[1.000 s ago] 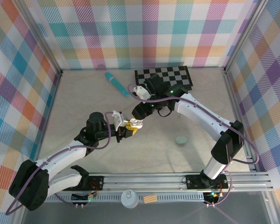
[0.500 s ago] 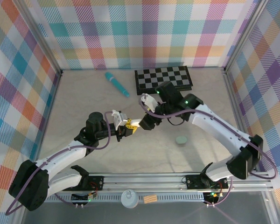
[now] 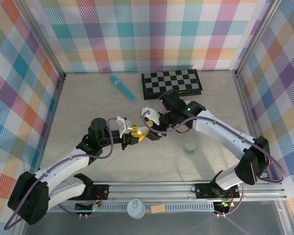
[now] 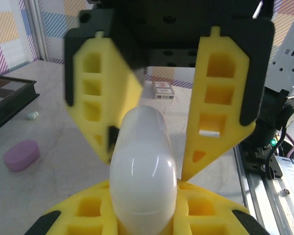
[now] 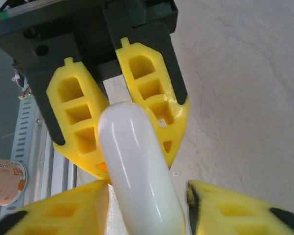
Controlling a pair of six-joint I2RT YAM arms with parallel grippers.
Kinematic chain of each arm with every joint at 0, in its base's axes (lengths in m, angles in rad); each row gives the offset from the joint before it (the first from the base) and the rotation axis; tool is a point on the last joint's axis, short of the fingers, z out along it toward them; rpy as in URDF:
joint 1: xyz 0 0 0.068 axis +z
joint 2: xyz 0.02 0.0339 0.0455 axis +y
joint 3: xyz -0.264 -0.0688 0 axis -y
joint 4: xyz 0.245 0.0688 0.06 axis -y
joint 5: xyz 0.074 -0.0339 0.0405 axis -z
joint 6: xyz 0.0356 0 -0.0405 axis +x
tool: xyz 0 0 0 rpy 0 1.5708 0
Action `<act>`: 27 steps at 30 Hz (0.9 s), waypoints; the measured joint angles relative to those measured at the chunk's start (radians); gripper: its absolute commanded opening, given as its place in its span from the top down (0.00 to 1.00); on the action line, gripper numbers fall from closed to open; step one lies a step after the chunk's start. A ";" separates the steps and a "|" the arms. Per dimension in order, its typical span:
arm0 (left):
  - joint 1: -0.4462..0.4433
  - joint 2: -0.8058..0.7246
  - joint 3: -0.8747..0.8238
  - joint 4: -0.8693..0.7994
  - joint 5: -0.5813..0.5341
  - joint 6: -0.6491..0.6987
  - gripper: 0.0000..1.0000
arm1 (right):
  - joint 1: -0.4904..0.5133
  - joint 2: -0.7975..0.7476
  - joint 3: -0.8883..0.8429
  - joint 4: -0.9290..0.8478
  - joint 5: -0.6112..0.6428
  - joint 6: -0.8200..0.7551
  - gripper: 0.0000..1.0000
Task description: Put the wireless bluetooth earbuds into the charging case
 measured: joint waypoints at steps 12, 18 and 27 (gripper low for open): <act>0.000 -0.003 0.000 0.004 0.008 -0.002 0.48 | -0.001 0.000 0.002 -0.010 -0.020 -0.013 0.79; 0.000 -0.030 -0.014 0.024 -0.058 -0.007 0.00 | -0.023 0.000 -0.029 0.073 0.040 0.104 0.81; 0.000 -0.212 -0.109 -0.013 -0.354 -0.005 0.00 | -0.111 0.198 -0.052 0.240 0.239 0.500 0.81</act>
